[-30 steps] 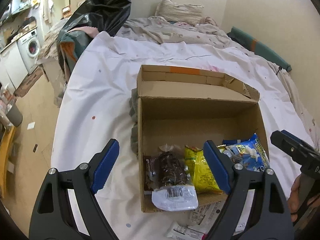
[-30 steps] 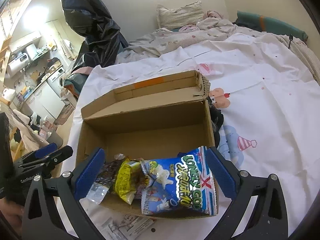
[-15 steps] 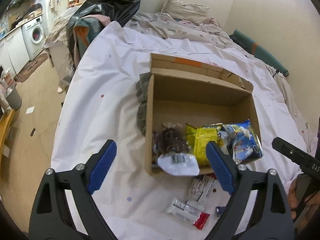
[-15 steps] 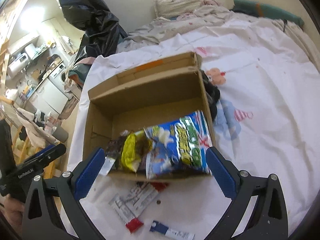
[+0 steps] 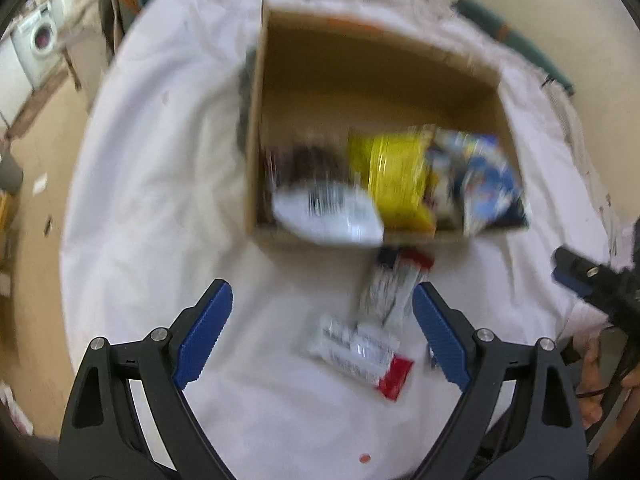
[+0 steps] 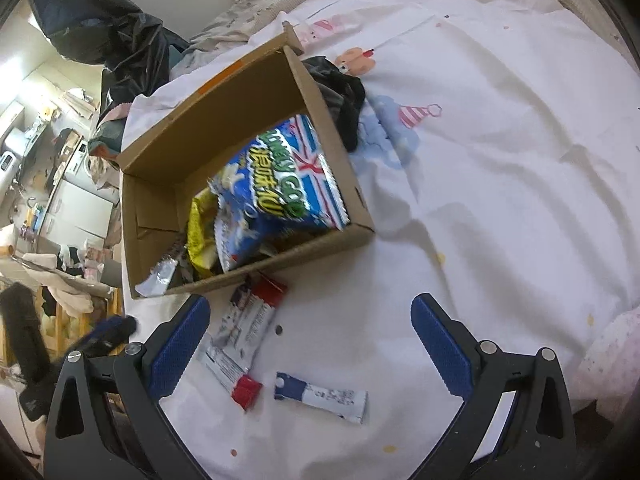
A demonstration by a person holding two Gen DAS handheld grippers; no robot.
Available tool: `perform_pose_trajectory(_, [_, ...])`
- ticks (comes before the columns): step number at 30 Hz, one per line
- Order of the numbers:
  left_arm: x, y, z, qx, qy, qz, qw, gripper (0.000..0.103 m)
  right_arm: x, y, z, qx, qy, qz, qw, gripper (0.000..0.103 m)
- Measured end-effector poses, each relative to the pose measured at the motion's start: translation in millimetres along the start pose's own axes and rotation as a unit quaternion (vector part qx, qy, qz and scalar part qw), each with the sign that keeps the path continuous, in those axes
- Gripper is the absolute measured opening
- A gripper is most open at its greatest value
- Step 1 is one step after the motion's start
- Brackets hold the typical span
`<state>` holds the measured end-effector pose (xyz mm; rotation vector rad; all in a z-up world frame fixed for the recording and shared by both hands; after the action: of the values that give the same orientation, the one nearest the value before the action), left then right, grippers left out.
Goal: Organize snacks
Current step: 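Withdraw both grippers from the box toward the remaining snacks, then grasp the white-and-red bar with the left gripper while the right gripper grasps the blue-and-white stick pack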
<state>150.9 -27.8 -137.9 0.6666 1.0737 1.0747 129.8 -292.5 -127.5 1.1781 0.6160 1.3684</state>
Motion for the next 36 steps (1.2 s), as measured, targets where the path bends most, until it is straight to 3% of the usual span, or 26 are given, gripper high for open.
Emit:
perform_pose_trajectory(6, [-4.6,-56.7,-43.0,0.077,0.067,0.012,0.9947,0.089,-3.6,1.5,-2.0,-0.002,0.005,-0.004,1.0,0.103])
perform_pose_trajectory(12, [-20.1,-85.2,-49.1,0.098,0.011,0.051,0.9938,0.084,1.2,-1.2,-2.5,0.0,0.016,-0.008,1.0,0.103])
perform_pose_trajectory(14, [-19.4,-87.3,-51.2,0.106,0.003,0.055,0.9928,0.068,4.2,-1.7,-3.6,0.001,0.024,-0.009,1.0,0.103])
perform_pose_trajectory(18, [-11.5,-78.5,-55.5,0.117,0.008,0.021,0.9929,0.043,8.9,-1.6,-5.3,0.003,0.032,-0.004,0.999,0.103])
perform_pose_trajectory(19, [-8.2,-75.2,-58.2,0.121,0.009,0.018,0.9924,0.032,10.6,-1.9,-5.8,0.006,0.035,-0.003,0.999,0.103])
perform_pose_trajectory(23, [3.6,-62.5,-64.3,0.132,0.015,0.014,0.991,0.028,21.9,-10.3,-14.7,0.037,0.066,0.005,0.997,0.103])
perform_pose_trajectory(25, [7.1,-60.1,-62.8,0.13,0.012,0.024,0.9911,0.028,29.8,-24.1,-26.0,0.061,0.12,-0.033,0.99,0.103])
perform_pose_trajectory(27, [11.7,-59.7,-56.7,0.127,0.015,0.036,0.9911,0.028,39.8,-44.9,-44.7,0.09,0.198,-0.086,0.972,0.102])
perform_pose_trajectory(30, [15.9,-59.3,-55.4,0.125,0.017,0.047,0.9909,0.028,59.8,-61.5,-68.7,0.124,0.268,-0.081,0.952,0.096])
perform_pose_trajectory(34, [16.0,-61.1,-54.2,0.118,0.021,0.045,0.9918,0.028,73.1,-77.9,-89.4,0.139,0.343,-0.112,0.922,0.091])
perform_pose_trajectory(36, [15.8,-59.9,-54.9,0.117,0.026,0.041,0.992,0.028,72.4,-85.1,-95.0,0.151,0.357,-0.124,0.914,0.076])
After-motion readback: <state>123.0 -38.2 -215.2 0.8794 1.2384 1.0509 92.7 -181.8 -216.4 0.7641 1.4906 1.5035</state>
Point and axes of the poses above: each gripper's, at about its wrist camera, not at the fingertips, and y roughly against the way its jaws point, x to its left, z to its top, the point moved 6 cm from there along -y, roughly the way its jaws point, and after that the axes turned 11 degrees about -z, right-handed, at the moved point
